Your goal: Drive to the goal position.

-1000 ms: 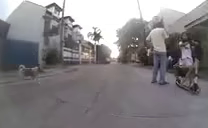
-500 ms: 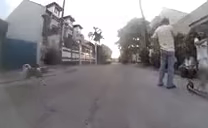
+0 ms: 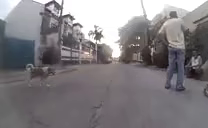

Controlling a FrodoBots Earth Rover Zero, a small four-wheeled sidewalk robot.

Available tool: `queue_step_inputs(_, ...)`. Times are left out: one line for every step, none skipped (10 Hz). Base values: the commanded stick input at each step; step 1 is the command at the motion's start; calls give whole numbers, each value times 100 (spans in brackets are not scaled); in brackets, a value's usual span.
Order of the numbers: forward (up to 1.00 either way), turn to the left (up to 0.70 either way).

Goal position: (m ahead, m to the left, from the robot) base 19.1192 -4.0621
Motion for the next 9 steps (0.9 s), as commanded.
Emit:
queue_step_inputs(85, 0)
queue_step_inputs(85, -10)
queue_step_inputs(85, -23)
queue_step_inputs(85, -34)
queue_step_inputs(85, -34)
queue_step_inputs(85, -34)
queue_step_inputs(85, -13)
queue_step_inputs(85, 1)
queue_step_inputs(85, 1)
